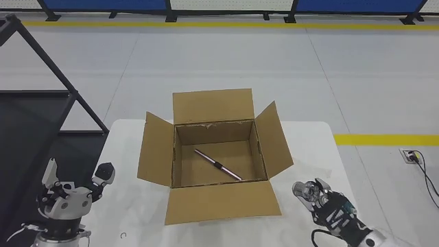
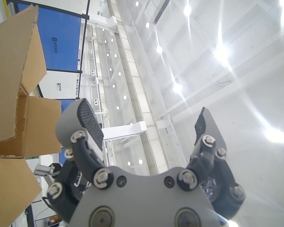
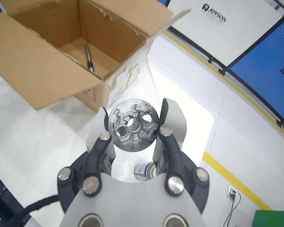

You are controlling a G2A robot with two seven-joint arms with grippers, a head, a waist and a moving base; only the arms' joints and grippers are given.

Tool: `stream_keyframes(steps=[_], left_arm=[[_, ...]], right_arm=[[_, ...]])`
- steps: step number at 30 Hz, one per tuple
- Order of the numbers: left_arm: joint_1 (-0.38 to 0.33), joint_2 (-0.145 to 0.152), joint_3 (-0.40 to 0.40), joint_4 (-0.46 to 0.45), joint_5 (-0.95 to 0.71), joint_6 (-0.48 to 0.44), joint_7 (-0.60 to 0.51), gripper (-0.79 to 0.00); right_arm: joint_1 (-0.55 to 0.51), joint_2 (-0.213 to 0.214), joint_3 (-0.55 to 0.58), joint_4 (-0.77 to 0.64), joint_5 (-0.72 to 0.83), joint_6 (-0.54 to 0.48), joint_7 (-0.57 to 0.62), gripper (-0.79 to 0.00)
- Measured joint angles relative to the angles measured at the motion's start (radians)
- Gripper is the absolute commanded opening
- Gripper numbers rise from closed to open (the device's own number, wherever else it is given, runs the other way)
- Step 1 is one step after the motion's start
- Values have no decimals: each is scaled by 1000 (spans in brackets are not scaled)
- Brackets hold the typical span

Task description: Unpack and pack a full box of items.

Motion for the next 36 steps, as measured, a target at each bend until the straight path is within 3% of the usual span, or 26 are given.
stream_keyframes(steps=[5,18,23,29,36], left_arm=[[0,0,0,0,0,0,0,0],[0,0,0,0,0,0,0,0],[0,0,0,0,0,0,0,0],[0,0,0,0,0,0,0,0],[0,0,0,0,0,0,0,0]], right_arm=[[-13,-1,-29,-76,-29,-1,-32,-785],[-13,-1,-32,-79,-30,0,-35,-785],[9,-1,-95,-131,-78,-34,-92,-785],[135,-7,-261,-178,-174,-57,-58,-785],[419,-52,-548,-81,-216,63,155,-785]])
